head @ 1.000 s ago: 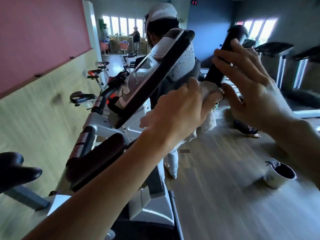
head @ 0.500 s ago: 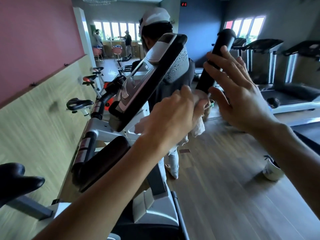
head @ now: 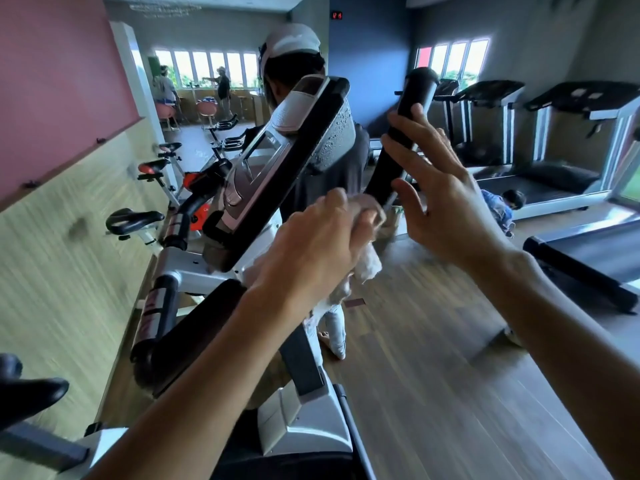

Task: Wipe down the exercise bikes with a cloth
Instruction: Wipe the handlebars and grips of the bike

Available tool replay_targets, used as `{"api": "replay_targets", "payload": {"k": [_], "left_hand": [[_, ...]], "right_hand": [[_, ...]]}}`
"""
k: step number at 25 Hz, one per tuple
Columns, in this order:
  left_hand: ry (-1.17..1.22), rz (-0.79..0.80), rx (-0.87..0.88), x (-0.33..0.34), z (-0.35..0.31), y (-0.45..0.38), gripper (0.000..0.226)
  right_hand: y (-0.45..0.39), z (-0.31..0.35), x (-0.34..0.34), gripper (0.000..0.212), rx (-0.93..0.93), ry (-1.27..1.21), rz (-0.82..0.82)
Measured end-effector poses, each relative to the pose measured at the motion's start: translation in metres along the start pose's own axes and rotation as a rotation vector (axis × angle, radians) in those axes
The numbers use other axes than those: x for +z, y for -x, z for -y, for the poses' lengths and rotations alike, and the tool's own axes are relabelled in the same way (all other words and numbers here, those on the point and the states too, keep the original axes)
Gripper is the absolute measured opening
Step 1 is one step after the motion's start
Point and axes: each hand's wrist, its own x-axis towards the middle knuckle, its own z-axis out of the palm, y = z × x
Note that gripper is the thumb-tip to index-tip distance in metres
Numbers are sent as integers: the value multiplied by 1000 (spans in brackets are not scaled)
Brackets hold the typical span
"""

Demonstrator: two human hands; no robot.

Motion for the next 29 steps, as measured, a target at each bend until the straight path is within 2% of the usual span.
{"api": "replay_targets", "payload": {"k": [2,4,8,12,15,18,22,25,29], "left_hand": [[-3,3,-75,-3,6,12,25],[-55,-12,-132,-1,4,6,38],[-89,-105,-6,8,-10,-17,48],[-37,9,-14,0,8,9,42],[-98,47,-58,0,17,12,57],[9,89,-49,3,10,-12,54],[-27,118,3,2,17,2,56],[-41,177,56,-2,32,30,67],[82,188,27,-9,21,7,67]], "right_hand": [[1,4,1,43,31,-7,-2],[0,8,2,45,56,-15,3],[0,9,0,45,51,-27,19],[0,10,4,43,53,-13,-1],[1,15,8,42,83,-6,-15],[2,25,13,38,124,17,-19],[2,42,16,35,199,80,-13],[9,64,18,38,272,139,55],[12,82,14,48,373,185,172]]}}
